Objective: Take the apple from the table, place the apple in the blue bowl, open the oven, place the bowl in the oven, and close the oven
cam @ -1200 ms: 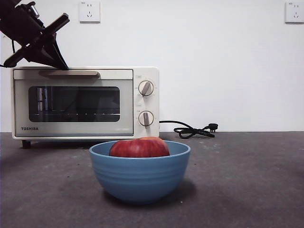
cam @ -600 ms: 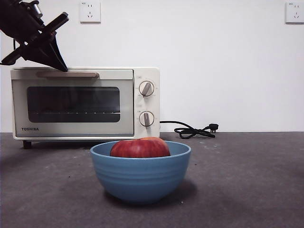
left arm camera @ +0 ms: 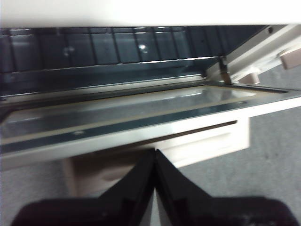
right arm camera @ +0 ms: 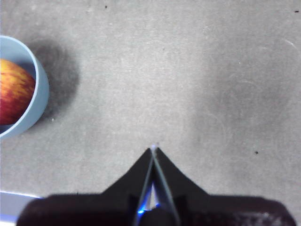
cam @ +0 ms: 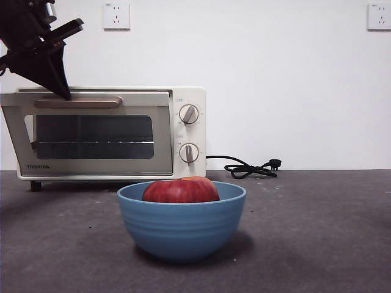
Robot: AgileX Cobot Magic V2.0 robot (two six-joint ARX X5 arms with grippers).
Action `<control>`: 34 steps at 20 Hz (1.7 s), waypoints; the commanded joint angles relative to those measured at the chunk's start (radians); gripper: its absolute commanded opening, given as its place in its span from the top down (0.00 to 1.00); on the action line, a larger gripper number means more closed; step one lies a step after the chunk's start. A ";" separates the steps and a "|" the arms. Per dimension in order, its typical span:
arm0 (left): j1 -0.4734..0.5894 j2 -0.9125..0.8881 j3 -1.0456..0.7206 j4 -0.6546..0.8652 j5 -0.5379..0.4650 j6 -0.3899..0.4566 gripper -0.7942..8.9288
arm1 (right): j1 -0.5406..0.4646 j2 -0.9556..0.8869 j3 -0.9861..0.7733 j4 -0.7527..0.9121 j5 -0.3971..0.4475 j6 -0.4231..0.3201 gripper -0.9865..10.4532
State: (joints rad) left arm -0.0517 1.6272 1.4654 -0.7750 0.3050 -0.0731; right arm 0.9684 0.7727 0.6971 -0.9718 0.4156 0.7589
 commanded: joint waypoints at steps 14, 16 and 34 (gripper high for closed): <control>-0.035 -0.039 -0.277 0.136 -0.040 -0.021 0.92 | 0.001 -0.001 -0.009 0.002 0.005 -0.037 0.92; -0.042 -0.039 -0.277 0.137 -0.040 -0.021 0.92 | 0.001 -0.001 -0.009 0.002 0.005 -0.037 0.92; -0.158 -0.082 -0.491 0.265 -0.043 -0.061 0.92 | 0.001 -0.001 -0.009 -0.028 0.001 -0.037 0.92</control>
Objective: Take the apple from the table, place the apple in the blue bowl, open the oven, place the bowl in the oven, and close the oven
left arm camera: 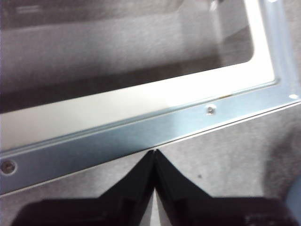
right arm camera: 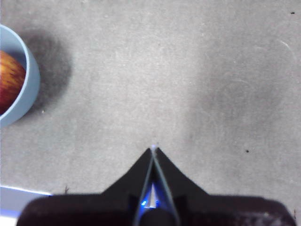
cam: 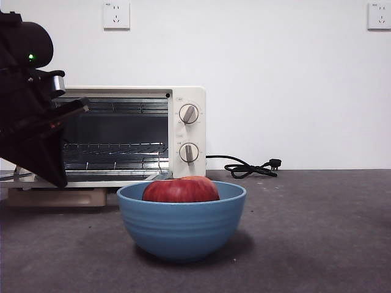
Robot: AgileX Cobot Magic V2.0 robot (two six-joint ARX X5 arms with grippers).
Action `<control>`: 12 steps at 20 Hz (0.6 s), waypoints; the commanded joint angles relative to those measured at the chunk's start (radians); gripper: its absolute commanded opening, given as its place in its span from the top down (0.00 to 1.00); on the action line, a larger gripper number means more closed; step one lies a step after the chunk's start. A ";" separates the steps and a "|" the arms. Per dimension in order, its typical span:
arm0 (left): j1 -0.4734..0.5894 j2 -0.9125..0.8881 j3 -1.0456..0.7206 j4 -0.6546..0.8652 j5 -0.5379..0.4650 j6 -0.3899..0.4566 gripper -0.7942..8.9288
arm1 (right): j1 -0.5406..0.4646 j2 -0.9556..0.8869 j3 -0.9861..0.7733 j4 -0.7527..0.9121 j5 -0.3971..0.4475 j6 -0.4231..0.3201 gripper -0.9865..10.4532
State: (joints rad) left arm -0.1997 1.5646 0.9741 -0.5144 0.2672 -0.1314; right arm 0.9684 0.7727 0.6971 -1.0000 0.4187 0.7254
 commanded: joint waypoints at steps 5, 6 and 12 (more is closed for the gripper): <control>-0.047 -0.168 0.001 -0.098 -0.001 0.022 0.92 | 0.001 0.002 -0.004 0.131 -0.168 -0.055 0.91; -0.054 -0.215 0.001 -0.131 0.001 0.034 0.92 | 0.001 0.003 -0.004 0.188 -0.217 -0.064 0.91; -0.101 -0.546 0.001 -0.401 0.002 0.056 0.92 | -0.008 0.192 0.111 0.264 -0.327 -0.074 0.79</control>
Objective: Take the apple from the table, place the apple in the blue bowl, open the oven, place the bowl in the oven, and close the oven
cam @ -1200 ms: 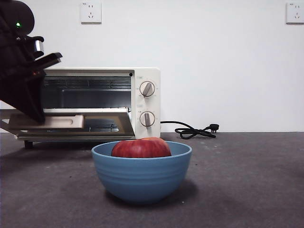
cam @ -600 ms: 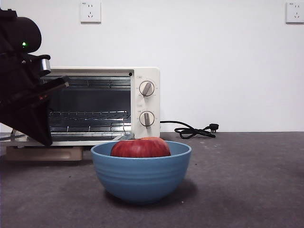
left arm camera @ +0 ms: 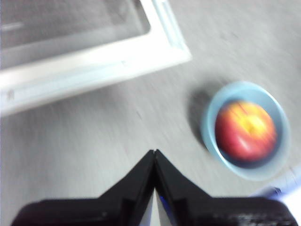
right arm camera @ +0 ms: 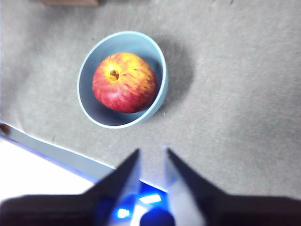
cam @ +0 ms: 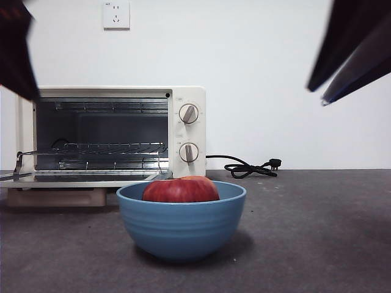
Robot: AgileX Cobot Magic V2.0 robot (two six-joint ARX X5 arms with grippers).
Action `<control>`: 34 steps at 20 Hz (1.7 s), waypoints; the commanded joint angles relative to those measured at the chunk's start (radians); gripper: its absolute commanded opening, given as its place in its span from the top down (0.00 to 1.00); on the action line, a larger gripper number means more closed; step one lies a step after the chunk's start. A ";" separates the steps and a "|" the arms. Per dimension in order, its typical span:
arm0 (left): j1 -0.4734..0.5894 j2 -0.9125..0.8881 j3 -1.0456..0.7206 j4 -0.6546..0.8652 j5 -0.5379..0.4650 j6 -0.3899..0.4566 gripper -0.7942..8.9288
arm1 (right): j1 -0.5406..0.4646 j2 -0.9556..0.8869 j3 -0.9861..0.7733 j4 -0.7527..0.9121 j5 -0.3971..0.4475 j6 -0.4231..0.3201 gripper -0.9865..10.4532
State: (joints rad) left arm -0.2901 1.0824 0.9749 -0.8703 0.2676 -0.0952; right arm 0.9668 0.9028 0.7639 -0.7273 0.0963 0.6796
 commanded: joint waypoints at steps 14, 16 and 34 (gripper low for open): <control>-0.032 -0.519 0.001 -0.409 0.001 0.016 0.92 | -0.186 0.587 0.341 -0.047 -0.111 -0.234 0.70; -0.032 -0.518 0.001 -0.418 0.001 0.010 0.92 | -0.203 0.619 0.341 -0.028 -0.117 -0.234 0.70; -0.032 -0.518 0.001 -0.386 0.000 0.009 0.92 | -0.209 0.760 0.340 0.069 -0.138 -0.238 0.86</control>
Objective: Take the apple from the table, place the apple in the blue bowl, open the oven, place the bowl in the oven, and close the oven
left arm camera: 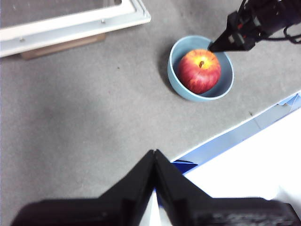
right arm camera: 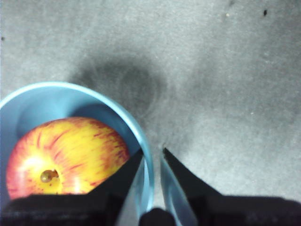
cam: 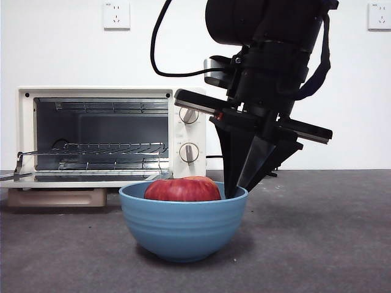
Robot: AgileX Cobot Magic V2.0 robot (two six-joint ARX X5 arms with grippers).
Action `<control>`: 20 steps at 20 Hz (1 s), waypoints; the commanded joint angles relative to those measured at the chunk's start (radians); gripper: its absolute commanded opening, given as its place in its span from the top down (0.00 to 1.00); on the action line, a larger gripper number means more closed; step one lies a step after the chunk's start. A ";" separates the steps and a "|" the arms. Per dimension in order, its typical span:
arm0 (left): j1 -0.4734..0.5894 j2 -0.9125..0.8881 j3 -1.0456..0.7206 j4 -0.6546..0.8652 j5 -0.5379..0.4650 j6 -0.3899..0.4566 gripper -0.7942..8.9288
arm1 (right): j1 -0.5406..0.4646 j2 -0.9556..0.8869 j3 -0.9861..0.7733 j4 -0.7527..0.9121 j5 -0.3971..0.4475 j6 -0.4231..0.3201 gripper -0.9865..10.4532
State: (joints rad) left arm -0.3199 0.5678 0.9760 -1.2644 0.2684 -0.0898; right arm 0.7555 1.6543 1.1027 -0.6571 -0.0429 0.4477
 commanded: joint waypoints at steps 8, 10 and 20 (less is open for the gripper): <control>-0.003 -0.003 0.000 0.017 0.000 0.003 0.92 | 0.003 0.008 0.002 0.007 0.005 -0.005 0.92; -0.003 -0.003 0.000 0.017 0.000 0.003 0.92 | 0.004 0.008 0.002 0.013 0.017 -0.001 0.92; -0.003 -0.003 0.000 0.022 0.000 -0.015 0.92 | 0.004 0.014 0.277 -0.047 0.035 0.027 0.92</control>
State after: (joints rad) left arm -0.3199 0.5678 0.9760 -1.2522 0.2684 -0.0978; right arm 0.7578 1.6588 1.3731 -0.7177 -0.0044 0.4602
